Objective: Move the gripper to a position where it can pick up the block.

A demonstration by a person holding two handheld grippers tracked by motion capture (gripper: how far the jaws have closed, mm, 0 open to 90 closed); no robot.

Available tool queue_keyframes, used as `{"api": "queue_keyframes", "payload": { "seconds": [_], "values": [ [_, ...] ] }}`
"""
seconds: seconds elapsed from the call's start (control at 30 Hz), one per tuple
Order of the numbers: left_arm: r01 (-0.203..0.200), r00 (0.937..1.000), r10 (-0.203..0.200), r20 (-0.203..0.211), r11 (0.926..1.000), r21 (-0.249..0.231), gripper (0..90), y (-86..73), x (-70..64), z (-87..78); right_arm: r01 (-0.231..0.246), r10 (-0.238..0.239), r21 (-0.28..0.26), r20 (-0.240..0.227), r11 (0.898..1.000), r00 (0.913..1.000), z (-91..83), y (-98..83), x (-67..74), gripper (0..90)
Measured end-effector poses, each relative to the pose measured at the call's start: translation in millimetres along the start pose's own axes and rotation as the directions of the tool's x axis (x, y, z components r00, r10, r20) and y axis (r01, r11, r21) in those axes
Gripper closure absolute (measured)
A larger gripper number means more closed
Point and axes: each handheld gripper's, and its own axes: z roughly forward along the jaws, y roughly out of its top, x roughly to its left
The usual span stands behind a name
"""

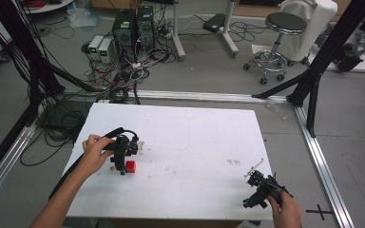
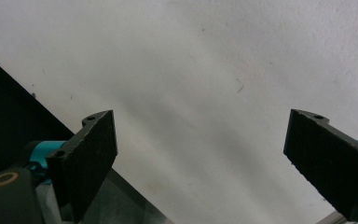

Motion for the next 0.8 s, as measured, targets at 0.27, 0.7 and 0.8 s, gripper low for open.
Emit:
{"api": "queue_keyframes", "payload": {
  "seconds": [0.27, 0.7, 0.8],
  "values": [
    [-0.01, 0.9999, 0.01, 0.001, 0.9995, 0.03, 23.3, 7.7, 0.6, 12.9, -0.001, 0.001, 0.005, 0.0, 1.0, 1.0, 0.7, 0.7, 0.7, 8.9],
    [-0.005, 1.0, 0.005, 0.001, 0.9986, 0.052, 23.3, 10.8, 2.9, 21.3, -0.001, 0.001, 0.003, -0.001, 1.0, 1.0, 0.7, 0.0, 0.1, 8.9],
    [-0.007, 1.0, 0.007, -0.005, 0.9986, 0.052, 23.3, 10.2, 2.2, 20.5, -0.001, 0.001, 0.005, -0.001, 1.0, 1.0, 0.8, -0.2, 0.0, 8.9]
  ]
}}
